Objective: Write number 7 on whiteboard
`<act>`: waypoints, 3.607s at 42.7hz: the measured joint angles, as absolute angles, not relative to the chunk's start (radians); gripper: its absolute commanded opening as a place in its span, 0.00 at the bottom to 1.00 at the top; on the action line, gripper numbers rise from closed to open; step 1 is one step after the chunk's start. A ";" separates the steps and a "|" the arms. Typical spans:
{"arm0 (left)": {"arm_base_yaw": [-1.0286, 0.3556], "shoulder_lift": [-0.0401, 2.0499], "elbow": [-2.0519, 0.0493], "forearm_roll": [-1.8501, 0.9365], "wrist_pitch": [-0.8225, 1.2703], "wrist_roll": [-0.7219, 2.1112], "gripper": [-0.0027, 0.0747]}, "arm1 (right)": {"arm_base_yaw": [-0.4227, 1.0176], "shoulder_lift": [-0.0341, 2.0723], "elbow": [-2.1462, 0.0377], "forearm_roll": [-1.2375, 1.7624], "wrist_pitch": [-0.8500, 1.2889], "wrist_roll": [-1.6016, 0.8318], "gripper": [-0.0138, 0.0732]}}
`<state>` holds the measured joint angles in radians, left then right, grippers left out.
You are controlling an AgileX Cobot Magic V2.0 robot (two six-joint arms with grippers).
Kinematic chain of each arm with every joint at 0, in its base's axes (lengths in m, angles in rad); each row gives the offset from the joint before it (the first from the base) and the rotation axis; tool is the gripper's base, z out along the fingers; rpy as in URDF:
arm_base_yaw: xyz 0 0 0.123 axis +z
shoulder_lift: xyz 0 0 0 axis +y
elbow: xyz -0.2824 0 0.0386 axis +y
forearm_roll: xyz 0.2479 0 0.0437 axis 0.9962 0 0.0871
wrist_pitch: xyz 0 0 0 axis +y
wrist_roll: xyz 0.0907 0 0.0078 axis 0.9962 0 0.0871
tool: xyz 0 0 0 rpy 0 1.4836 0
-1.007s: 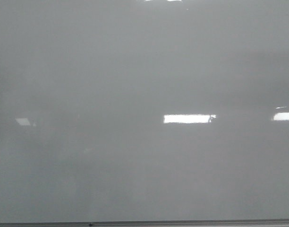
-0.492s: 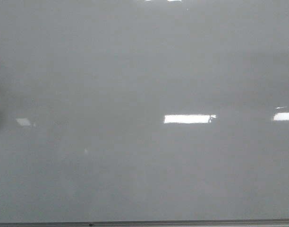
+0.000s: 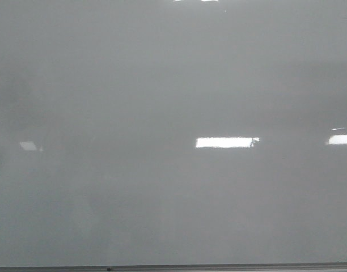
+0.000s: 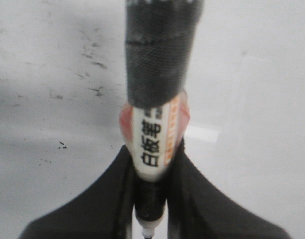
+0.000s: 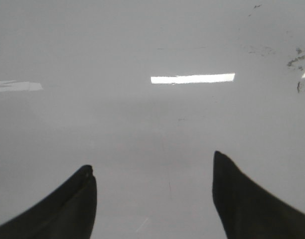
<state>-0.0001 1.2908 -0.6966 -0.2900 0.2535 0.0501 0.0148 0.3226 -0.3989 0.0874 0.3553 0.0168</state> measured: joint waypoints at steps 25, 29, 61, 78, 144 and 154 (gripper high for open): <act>-0.431 1.140 -0.812 -0.206 0.803 0.562 0.01 | 0.210 0.578 -0.584 0.312 0.603 -0.269 0.76; -0.527 1.128 -0.812 -0.202 0.808 0.610 0.01 | 0.289 0.654 -0.636 0.382 0.681 -0.387 0.76; -0.791 0.963 -0.812 -0.201 0.759 0.630 0.01 | 0.738 1.286 -1.145 0.729 0.902 -0.931 0.76; -0.791 0.963 -0.812 -0.201 0.757 0.630 0.01 | 0.779 1.403 -1.259 0.731 0.916 -0.937 0.61; -0.794 0.211 -0.446 -0.205 0.522 0.522 0.01 | 0.498 1.271 -0.908 1.041 0.370 -1.025 0.09; -0.794 0.211 -0.446 -0.205 0.522 0.522 0.01 | 0.503 1.549 -1.197 1.062 0.373 -1.029 0.09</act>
<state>-0.7944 0.2108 -0.4462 -0.2055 0.5218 0.5216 0.5026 1.5492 -1.1968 1.0619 0.3733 -1.0286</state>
